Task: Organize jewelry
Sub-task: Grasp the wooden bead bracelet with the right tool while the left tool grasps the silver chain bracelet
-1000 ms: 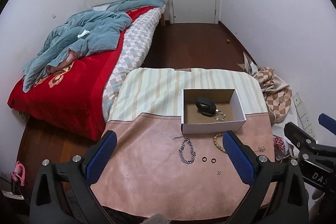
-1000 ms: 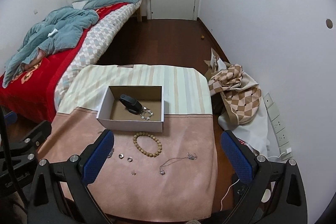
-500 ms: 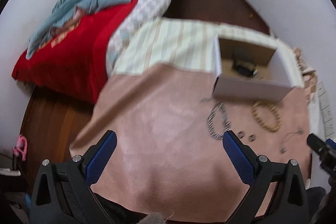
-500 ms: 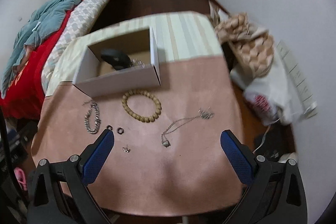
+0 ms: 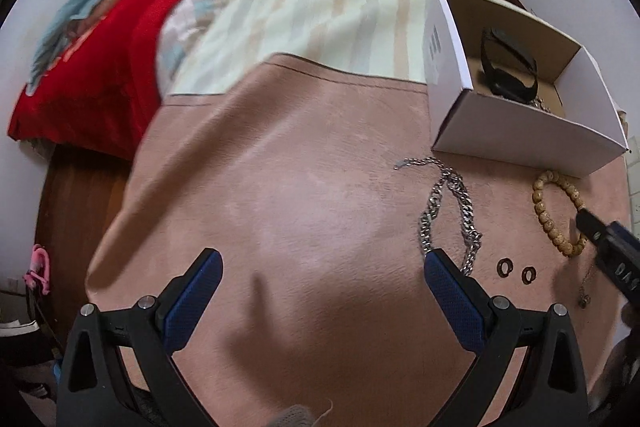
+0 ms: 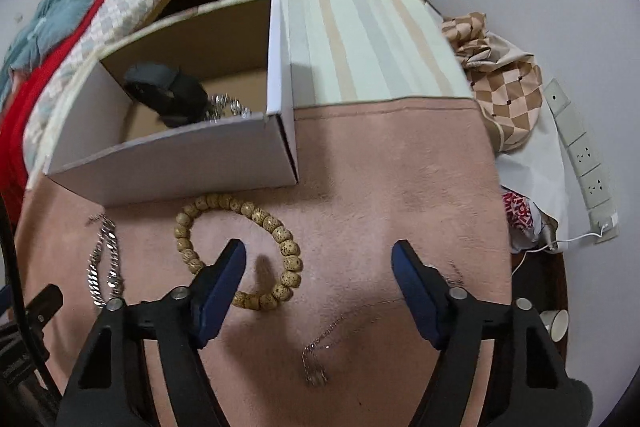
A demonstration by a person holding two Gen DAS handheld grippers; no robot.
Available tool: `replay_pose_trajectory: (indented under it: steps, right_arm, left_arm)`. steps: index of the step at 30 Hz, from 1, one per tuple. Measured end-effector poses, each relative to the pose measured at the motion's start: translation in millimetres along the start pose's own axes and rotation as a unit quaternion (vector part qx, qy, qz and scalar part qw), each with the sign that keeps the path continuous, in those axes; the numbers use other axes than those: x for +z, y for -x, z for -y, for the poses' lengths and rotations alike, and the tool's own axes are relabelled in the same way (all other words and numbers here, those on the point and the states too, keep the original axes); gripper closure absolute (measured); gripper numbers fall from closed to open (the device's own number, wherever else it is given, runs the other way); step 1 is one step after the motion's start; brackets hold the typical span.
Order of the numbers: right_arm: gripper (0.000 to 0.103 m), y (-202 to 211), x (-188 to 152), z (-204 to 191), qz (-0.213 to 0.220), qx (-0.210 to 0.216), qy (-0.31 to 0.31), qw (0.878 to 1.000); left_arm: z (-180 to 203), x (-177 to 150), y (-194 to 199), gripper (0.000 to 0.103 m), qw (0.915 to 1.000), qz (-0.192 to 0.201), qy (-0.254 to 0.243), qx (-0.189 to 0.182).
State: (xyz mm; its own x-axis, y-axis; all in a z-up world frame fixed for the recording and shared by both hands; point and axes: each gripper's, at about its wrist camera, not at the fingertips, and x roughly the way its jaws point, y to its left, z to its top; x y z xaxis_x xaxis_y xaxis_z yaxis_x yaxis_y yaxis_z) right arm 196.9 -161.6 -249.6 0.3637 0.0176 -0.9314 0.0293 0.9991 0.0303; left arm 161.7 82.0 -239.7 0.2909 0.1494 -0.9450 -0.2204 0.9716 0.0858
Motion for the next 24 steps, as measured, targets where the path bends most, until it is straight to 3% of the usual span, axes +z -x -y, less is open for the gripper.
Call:
replay_pose_trajectory:
  steps: [5, 9, 11, 14, 15, 18, 19, 24]
  right_arm:
    - [0.073, -3.7, -3.4, -6.2, -0.005, -0.012, 0.029, 0.999]
    - [0.088, -1.7, -4.4, -8.8, -0.01, -0.013, 0.039, 0.999]
    - [0.093, -1.2, -4.7, -7.9, -0.013, -0.012, 0.039, 0.999]
    - [0.093, 0.5, -5.2, -2.8, -0.018, -0.001, 0.026, 0.999]
    - [0.093, 1.2, -6.2, -0.5, -0.02, 0.006, 0.018, 1.0]
    - [0.094, 2.7, -8.7, 6.0, -0.02, 0.02, -0.001, 1.0]
    - [0.094, 3.3, -9.7, 7.5, -0.021, 0.025, -0.006, 0.999]
    - [0.094, 9.3, -16.0, 10.7, -0.021, 0.053, -0.023, 0.998]
  left_arm:
    - [15.8, 8.5, -9.2, 0.001, 0.9995, -0.013, -0.013, -0.025]
    - [32.0, 13.7, -15.1, 0.002, 0.9984, -0.019, -0.036, -0.04]
    - [36.6, 13.8, -17.5, 0.01, 0.9973, -0.023, -0.044, -0.055]
    - [38.4, 12.6, -13.5, 0.033, 0.9952, -0.02, -0.044, -0.085]
    - [40.2, 11.6, -13.7, 0.06, 0.995, -0.023, -0.049, -0.084]
    - [42.1, 8.5, -10.4, 0.092, 0.995, -0.01, -0.064, -0.075]
    - [39.6, 9.6, -11.5, 0.098, 0.9949, -0.012, -0.06, -0.08]
    - [25.9, 2.7, -2.3, 0.101, 0.9935, -0.009, -0.029, -0.11]
